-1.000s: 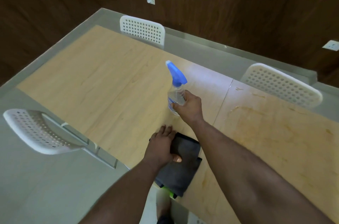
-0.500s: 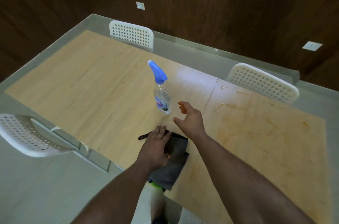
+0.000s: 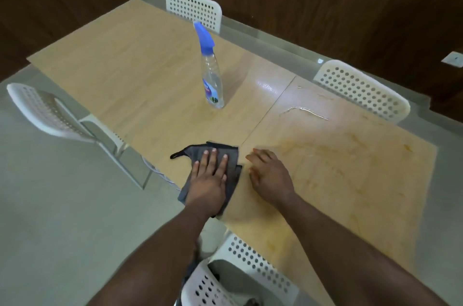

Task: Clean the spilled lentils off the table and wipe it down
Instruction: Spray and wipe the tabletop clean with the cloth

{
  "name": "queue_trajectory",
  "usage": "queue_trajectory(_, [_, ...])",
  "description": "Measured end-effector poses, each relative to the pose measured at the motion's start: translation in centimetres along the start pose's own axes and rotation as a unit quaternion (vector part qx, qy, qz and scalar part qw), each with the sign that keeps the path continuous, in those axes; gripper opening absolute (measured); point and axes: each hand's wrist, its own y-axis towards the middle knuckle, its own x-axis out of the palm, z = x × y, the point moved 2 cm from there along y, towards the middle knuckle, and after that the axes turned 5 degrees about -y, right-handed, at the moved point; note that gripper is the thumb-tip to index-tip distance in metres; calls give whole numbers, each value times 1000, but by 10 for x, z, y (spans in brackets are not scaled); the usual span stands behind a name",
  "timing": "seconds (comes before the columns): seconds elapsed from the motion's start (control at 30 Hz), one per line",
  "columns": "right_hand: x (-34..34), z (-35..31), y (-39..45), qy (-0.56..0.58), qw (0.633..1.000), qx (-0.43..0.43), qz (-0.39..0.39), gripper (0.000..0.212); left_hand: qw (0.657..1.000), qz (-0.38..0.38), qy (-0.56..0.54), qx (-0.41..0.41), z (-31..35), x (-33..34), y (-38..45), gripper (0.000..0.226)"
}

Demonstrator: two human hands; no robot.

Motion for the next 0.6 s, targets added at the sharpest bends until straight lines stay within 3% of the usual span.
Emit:
queue_trajectory(0.27, [23, 19, -33, -91, 992, -88, -9, 60, 985, 50, -82, -144, 63, 33, -69, 63])
queue_trajectory(0.6, [29, 19, -31, -147, 983, -109, -18, 58, 983, 49, -15, -176, 70, 25, -59, 64])
